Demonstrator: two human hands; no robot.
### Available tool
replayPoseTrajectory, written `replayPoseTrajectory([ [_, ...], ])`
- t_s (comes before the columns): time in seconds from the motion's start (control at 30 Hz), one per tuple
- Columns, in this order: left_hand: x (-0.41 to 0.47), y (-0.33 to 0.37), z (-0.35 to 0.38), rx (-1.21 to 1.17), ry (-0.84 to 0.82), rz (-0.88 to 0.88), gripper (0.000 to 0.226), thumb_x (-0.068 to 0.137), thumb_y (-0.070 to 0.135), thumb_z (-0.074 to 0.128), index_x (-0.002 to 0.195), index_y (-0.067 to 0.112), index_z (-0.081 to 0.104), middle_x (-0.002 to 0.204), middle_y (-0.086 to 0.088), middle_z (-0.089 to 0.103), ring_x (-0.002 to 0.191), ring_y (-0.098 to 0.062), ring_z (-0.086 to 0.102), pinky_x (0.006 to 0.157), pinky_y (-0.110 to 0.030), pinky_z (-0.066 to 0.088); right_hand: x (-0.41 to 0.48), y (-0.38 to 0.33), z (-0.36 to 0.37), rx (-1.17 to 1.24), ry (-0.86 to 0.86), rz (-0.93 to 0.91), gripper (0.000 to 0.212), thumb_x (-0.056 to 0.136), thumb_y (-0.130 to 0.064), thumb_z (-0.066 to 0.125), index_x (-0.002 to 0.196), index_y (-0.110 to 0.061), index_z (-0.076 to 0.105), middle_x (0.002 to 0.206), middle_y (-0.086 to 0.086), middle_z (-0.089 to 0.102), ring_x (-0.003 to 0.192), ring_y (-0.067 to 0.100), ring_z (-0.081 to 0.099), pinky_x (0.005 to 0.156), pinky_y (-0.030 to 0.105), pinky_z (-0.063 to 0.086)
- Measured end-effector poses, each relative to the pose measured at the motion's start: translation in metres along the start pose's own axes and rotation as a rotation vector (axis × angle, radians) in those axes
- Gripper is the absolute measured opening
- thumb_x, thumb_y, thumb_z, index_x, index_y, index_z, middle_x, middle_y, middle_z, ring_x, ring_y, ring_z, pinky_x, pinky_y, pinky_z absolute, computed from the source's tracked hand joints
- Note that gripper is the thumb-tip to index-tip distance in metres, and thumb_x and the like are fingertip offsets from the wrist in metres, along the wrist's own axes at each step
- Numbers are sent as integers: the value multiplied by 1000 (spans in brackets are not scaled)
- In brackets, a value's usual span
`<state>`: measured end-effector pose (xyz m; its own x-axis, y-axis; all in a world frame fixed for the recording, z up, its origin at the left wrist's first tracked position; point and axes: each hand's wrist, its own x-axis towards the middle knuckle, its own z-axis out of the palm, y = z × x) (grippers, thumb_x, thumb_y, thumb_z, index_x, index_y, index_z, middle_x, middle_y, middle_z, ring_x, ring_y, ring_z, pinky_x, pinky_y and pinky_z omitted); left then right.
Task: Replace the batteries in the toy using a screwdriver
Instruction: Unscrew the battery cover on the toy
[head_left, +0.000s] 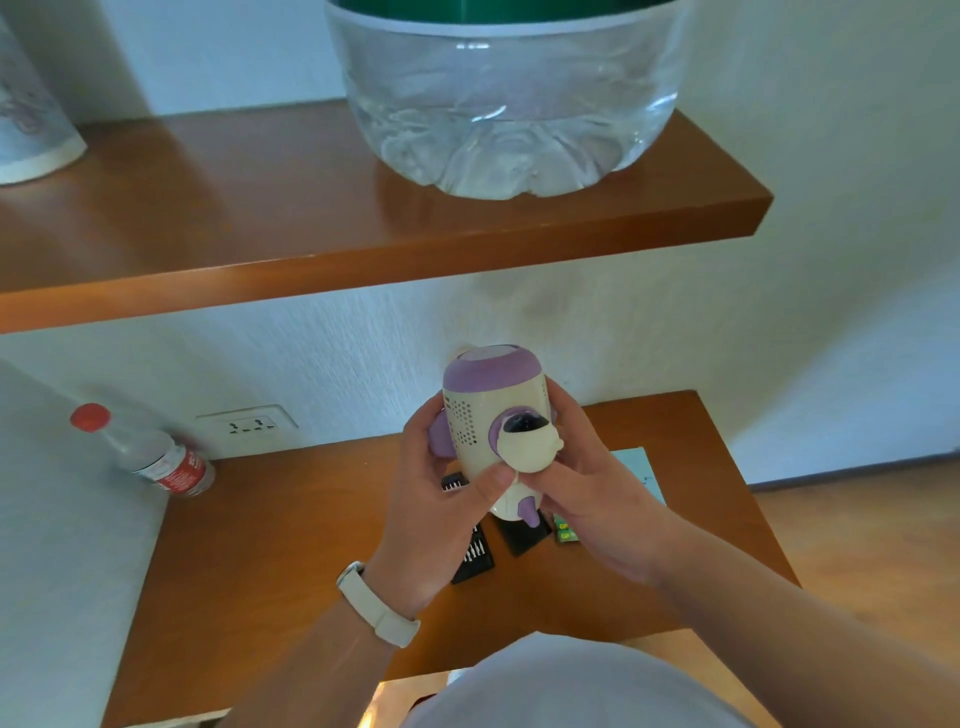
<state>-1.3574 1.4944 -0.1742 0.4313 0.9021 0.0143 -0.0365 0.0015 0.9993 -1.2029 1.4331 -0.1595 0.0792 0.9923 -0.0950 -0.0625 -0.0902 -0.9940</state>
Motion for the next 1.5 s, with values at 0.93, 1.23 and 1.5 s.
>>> replayPoseTrajectory([
  [0.93, 24, -8, 58, 42, 23, -24, 76, 77, 25, 76, 141, 35, 36, 124, 24, 59, 120, -3, 56, 82, -19, 55, 6, 17, -32, 209, 161, 6, 53, 91, -49, 56, 138, -60, 34, 132, -22, 56, 124, 4, 54, 105, 40, 49],
  [1.23, 34, -28, 48, 117, -21, -80, 79, 83, 15, 77, 143, 37, 30, 125, 32, 55, 122, 0, 54, 81, -19, 56, 24, 32, -38, 445, 76, 101, 52, 85, -28, 66, 124, -59, 52, 129, -9, 62, 123, 15, 59, 94, 36, 54],
  [1.5, 34, -42, 49, 134, 12, -132, 76, 91, 12, 71, 141, 46, 25, 136, 21, 49, 120, 5, 52, 86, -16, 53, 35, 45, -35, 535, 76, 112, 55, 86, -18, 57, 131, -50, 54, 135, -1, 61, 125, 26, 58, 102, 54, 45],
])
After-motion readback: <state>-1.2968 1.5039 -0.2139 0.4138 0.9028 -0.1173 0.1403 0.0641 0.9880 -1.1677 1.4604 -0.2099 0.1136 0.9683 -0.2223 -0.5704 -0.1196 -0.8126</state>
